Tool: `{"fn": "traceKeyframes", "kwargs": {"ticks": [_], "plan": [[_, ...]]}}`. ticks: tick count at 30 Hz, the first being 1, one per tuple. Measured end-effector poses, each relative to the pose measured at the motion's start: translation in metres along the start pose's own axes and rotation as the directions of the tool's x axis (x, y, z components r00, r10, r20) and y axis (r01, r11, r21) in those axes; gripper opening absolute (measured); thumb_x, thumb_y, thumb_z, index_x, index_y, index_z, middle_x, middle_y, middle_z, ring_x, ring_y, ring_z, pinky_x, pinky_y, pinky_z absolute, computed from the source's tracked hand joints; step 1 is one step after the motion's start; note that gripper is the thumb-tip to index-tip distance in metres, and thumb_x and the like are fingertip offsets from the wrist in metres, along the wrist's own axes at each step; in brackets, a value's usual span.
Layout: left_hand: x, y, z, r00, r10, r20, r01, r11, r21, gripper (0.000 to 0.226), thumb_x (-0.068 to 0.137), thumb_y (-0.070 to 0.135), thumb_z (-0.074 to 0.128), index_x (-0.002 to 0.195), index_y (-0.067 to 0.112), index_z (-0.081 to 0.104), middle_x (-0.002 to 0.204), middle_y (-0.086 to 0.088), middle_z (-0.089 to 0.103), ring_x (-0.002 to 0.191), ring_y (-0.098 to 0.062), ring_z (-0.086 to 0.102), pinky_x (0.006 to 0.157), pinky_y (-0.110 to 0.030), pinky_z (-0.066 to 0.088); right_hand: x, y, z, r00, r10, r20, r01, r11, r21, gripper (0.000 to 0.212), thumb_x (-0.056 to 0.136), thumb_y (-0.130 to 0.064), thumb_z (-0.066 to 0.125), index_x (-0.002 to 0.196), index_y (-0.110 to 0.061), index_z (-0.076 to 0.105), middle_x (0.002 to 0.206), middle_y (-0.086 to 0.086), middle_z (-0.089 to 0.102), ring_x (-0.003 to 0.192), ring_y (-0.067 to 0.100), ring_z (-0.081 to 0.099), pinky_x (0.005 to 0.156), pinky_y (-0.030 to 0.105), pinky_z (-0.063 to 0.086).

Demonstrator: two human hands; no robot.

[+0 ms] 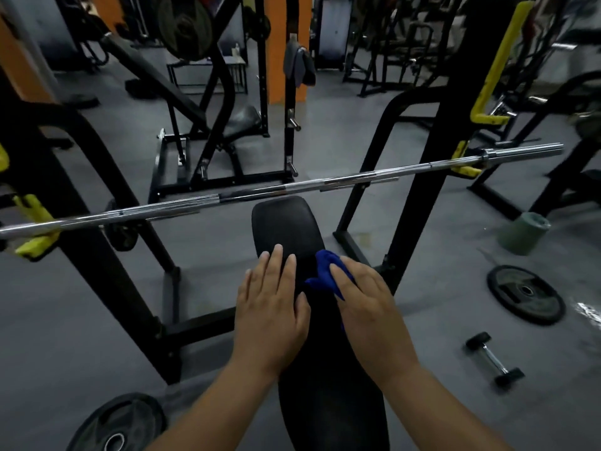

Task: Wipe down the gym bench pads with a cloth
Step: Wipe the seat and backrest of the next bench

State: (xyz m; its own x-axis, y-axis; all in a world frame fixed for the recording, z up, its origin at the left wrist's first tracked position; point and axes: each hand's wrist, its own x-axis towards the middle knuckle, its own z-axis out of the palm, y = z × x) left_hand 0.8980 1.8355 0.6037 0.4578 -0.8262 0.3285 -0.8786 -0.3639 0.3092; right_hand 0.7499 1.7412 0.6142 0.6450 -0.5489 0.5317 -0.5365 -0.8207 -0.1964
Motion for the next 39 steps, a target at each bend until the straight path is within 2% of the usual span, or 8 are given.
{"fn": "traceKeyframes", "kwargs": {"ticks": [3,9,12,16,22,30,36,39], "plan": [[0.022,-0.029,0.006,1.000,-0.014,0.020,0.014,1.000,-0.014,0.065,0.098,0.046,0.022,0.158,0.020,0.023,0.167,-0.002,0.012,0.154,-0.018,0.005,0.124,-0.041,0.006,0.028,-0.005,0.018,1.000,0.020,0.002,-0.020,0.999,-0.037,0.052,0.085,-0.011,0.061,0.137,-0.005,0.056,0.140,0.012,0.054,0.126,0.029,0.052,0.110,0.043,0.043],[0.052,-0.062,0.017,0.997,-0.039,0.066,0.044,0.997,-0.069,0.066,0.097,0.047,0.020,0.158,0.022,0.019,0.167,-0.001,0.010,0.154,-0.016,0.002,0.124,-0.040,0.004,0.058,-0.011,0.041,0.999,0.030,0.042,-0.027,0.997,-0.067,0.057,0.080,-0.005,0.069,0.136,-0.005,0.057,0.139,0.012,0.054,0.128,0.029,0.051,0.111,0.040,0.038],[0.059,-0.070,0.019,0.997,-0.045,0.064,0.051,0.995,-0.081,0.067,0.096,0.047,0.018,0.158,0.023,0.019,0.167,0.000,0.010,0.154,-0.015,0.001,0.122,-0.037,0.000,0.067,-0.011,0.053,0.996,0.039,0.074,-0.035,0.998,-0.054,0.056,0.082,-0.008,0.064,0.137,-0.005,0.056,0.140,0.011,0.054,0.129,0.030,0.051,0.110,0.044,0.042],[0.066,-0.080,0.027,0.996,-0.064,0.057,0.068,0.994,-0.080,0.066,0.096,0.046,0.021,0.157,0.021,0.024,0.167,-0.001,0.015,0.154,-0.017,0.007,0.121,-0.038,0.002,0.079,-0.007,0.071,0.991,0.034,0.129,-0.028,0.998,-0.049,0.059,0.084,-0.008,0.070,0.140,-0.008,0.053,0.143,0.009,0.051,0.131,0.028,0.049,0.109,0.045,0.045],[0.084,-0.077,0.054,0.992,-0.117,0.045,0.121,0.989,-0.084,0.068,0.095,0.047,0.020,0.157,0.021,0.025,0.167,-0.002,0.015,0.154,-0.018,0.008,0.122,-0.039,0.004,0.104,0.007,0.102,0.994,-0.007,0.105,0.008,1.000,-0.009,0.056,0.085,-0.006,0.070,0.139,-0.009,0.055,0.142,0.009,0.052,0.129,0.029,0.051,0.108,0.046,0.046],[0.110,-0.060,0.119,0.975,-0.219,0.033,0.218,0.976,0.026,0.071,0.094,0.050,0.011,0.160,0.024,0.012,0.168,0.002,0.000,0.154,-0.014,-0.005,0.121,-0.035,-0.007,0.119,0.082,0.170,0.988,-0.113,0.101,0.103,0.989,0.102,0.056,0.084,-0.006,0.071,0.138,-0.007,0.055,0.141,0.012,0.054,0.128,0.030,0.052,0.105,0.047,0.048],[0.150,-0.045,0.184,0.940,-0.332,0.080,0.319,0.937,0.141,0.071,0.094,0.048,0.014,0.158,0.021,0.022,0.168,-0.001,0.009,0.154,-0.017,0.004,0.122,-0.040,0.004,0.147,0.154,0.230,0.976,-0.149,0.157,0.118,0.975,0.188,0.053,0.086,-0.007,0.070,0.138,-0.008,0.056,0.141,0.010,0.054,0.126,0.029,0.052,0.107,0.044,0.046],[0.180,-0.051,0.210,0.942,-0.323,0.092,0.305,0.938,0.167,0.069,0.094,0.047,0.018,0.158,0.021,0.023,0.167,-0.002,0.011,0.154,-0.019,0.006,0.122,-0.040,0.005,0.168,0.175,0.263,0.982,-0.142,0.125,0.117,0.975,0.190,0.050,0.086,-0.008,0.070,0.135,-0.007,0.059,0.139,0.012,0.056,0.123,0.031,0.054,0.105,0.041,0.045]]}}
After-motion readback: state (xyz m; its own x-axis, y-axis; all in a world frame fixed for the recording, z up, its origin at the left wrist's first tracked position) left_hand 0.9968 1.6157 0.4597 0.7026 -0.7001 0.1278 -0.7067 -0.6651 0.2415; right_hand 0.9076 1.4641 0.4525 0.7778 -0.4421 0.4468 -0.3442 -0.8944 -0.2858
